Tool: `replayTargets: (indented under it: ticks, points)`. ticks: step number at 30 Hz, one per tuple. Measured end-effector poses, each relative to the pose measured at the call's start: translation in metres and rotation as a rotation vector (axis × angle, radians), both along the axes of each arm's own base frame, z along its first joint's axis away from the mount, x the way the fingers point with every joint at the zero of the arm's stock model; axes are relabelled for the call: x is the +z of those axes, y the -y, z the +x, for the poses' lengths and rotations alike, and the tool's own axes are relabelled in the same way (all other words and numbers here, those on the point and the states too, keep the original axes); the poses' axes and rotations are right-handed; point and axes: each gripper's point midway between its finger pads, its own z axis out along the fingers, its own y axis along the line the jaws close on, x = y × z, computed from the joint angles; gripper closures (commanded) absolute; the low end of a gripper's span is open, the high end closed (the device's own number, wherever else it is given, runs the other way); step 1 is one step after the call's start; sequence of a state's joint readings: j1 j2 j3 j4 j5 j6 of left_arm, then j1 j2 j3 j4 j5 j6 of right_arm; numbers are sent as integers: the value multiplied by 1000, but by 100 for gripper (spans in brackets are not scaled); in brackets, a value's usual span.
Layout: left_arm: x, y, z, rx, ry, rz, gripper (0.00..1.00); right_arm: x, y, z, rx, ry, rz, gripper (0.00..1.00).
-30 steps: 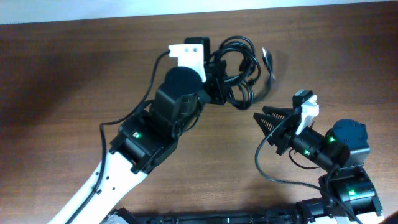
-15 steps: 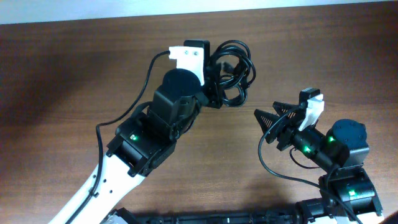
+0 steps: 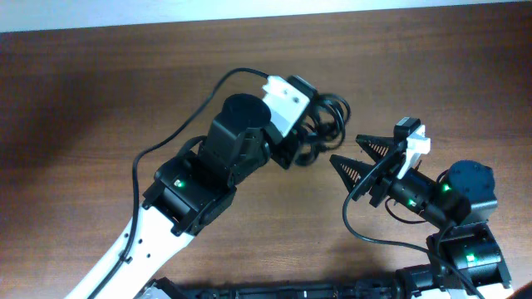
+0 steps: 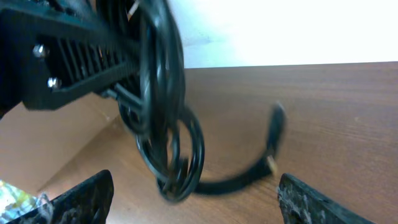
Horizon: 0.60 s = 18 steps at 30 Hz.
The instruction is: Untangle cables
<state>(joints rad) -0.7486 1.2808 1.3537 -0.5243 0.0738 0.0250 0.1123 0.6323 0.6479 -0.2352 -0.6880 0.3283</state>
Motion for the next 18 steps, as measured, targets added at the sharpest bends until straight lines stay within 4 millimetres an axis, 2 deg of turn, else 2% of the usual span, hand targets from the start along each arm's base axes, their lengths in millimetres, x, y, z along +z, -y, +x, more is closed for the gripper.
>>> replayTargets:
  ticks: [6,7,8,9,12,13,18]
  points:
    - [-3,11,-16,-129,5,19,100,15,-9,-7,74,63,21,16]
    - [-3,12,-18,-144,3,18,100,18,-11,-9,94,78,26,19]
    - [-3,14,-21,-171,1,17,100,20,-13,-12,115,88,30,25]
    - [-4,16,-24,-191,-1,16,100,21,-15,-14,130,92,32,37]
    - [-4,21,-33,-256,1,17,100,22,-18,-18,160,101,33,88]
    - [-4,22,-35,-268,4,16,100,23,-19,-19,166,103,33,96]
    - [-4,22,-34,-269,7,19,100,22,-18,-18,163,102,32,96]
